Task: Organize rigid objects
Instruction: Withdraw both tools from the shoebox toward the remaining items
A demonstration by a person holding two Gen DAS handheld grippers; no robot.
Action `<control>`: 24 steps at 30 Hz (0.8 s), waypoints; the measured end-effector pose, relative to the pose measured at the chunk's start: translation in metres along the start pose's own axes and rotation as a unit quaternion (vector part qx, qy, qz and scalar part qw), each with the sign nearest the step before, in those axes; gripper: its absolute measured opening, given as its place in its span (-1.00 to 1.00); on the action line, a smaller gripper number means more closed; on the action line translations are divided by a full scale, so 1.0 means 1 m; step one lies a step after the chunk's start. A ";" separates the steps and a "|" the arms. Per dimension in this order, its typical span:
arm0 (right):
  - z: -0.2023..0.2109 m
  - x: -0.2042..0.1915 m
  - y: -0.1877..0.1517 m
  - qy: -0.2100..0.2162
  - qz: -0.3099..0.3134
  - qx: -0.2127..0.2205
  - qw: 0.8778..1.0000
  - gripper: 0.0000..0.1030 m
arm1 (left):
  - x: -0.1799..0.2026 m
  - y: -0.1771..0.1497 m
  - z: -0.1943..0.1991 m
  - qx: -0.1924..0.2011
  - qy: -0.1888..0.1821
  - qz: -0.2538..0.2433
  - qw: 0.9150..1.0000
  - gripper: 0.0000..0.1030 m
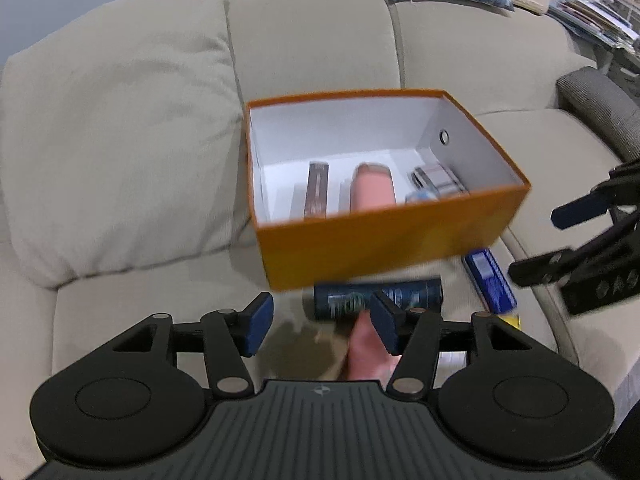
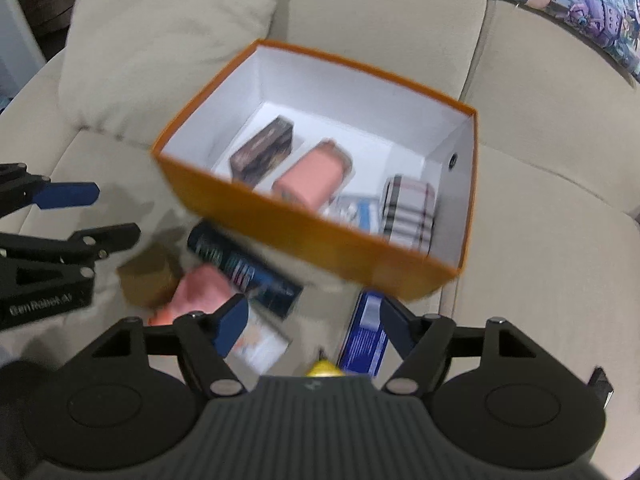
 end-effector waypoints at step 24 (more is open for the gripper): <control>-0.078 0.006 -0.056 0.051 -0.072 -0.015 0.996 0.62 | -0.030 -0.063 -0.070 -0.014 -0.046 -0.058 0.997 0.35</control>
Point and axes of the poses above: each gripper's, at about its wrist camera, not at the fingertips, and z roughly against the way its jaws point, x to its right, y to its top, the point moved 1 cm from there along -z, roughly the way its jaws point, and after that the axes turned 15 degrees about z, right-handed, at the moved point
